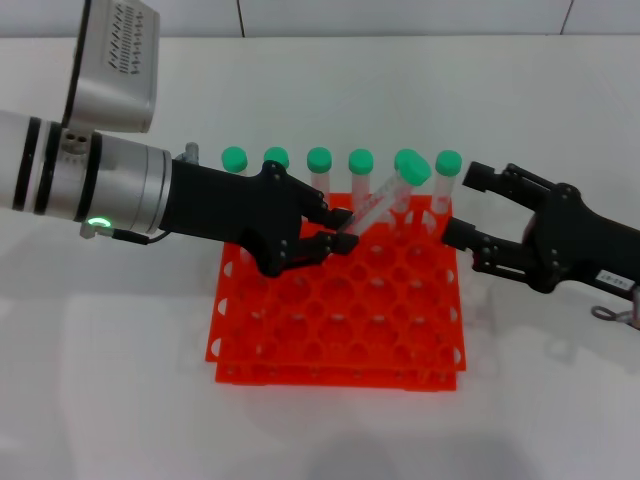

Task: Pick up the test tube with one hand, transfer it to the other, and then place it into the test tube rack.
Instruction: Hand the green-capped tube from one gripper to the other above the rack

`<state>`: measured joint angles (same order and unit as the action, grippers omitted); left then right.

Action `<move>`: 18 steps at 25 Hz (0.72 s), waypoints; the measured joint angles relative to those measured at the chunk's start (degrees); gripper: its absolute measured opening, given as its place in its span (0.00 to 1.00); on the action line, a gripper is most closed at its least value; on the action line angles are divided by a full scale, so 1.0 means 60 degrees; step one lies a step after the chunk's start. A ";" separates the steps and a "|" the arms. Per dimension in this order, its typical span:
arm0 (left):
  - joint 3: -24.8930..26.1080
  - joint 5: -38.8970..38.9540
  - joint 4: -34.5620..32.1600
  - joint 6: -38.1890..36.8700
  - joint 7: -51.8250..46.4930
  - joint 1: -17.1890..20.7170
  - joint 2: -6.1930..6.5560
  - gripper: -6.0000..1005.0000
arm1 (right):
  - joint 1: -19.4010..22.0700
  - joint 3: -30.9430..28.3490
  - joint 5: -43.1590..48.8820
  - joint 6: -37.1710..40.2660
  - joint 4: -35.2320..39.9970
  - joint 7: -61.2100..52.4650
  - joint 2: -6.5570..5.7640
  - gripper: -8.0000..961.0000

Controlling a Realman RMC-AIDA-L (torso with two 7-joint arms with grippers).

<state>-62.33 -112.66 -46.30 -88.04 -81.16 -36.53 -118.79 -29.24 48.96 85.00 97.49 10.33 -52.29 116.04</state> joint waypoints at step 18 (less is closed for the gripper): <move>-0.0027 -0.0002 0.0070 0.0182 0.0122 -0.0129 -0.0021 0.21 | -0.0925 -0.0102 -0.0939 0.0059 -0.1921 0.1604 0.0026 0.78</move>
<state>-62.49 -112.67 -45.88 -86.95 -80.42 -37.30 -118.92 -34.79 48.34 79.37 97.85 -1.19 -42.67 116.19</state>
